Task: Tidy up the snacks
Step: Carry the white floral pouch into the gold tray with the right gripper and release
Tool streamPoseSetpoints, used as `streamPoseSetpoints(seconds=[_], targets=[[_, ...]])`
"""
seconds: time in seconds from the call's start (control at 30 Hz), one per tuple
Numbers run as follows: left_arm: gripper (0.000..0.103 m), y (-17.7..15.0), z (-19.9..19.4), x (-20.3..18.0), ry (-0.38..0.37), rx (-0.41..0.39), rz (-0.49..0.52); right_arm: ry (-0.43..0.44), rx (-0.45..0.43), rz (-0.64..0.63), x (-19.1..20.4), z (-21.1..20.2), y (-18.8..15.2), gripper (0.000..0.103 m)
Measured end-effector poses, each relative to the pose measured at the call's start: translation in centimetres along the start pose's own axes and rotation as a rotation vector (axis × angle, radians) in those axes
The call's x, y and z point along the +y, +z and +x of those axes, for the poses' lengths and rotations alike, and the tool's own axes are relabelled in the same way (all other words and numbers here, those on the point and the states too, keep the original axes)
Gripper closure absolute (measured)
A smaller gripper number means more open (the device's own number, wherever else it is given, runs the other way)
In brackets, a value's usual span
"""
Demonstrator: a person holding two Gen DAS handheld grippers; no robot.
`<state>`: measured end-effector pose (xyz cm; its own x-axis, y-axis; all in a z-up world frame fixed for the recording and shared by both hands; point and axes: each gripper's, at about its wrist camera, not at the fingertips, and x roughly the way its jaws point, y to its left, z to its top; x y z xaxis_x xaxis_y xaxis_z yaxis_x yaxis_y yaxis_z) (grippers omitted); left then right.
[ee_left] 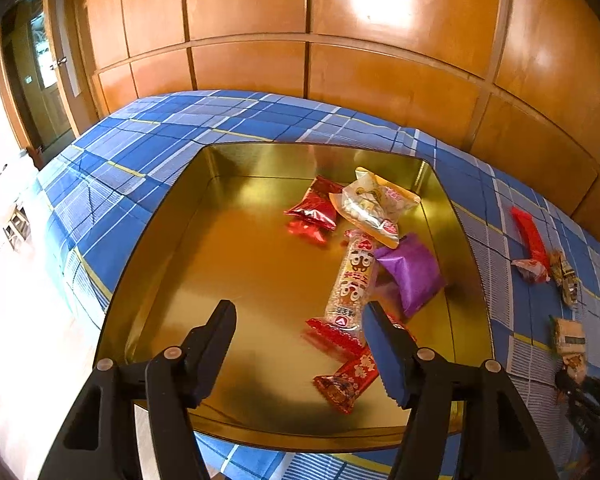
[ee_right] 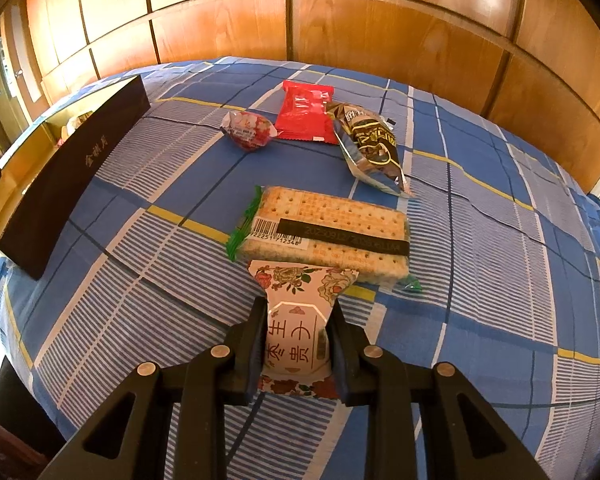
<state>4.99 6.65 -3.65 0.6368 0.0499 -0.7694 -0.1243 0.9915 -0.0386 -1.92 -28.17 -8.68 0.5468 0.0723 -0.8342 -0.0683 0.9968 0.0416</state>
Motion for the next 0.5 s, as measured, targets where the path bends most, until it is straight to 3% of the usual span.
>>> streamPoseSetpoints(seconds=[0.3, 0.5], targets=[[0.037, -0.3, 0.1, 1.4, 0.024, -0.005, -0.02, 0.04, 0.032, 0.02, 0.4, -0.2, 0.1, 0.076], [0.037, -0.4, 0.3, 2.5, 0.035, -0.004, -0.045, 0.129, 0.055, -0.001, 2.3, -0.4, 0.3, 0.076]])
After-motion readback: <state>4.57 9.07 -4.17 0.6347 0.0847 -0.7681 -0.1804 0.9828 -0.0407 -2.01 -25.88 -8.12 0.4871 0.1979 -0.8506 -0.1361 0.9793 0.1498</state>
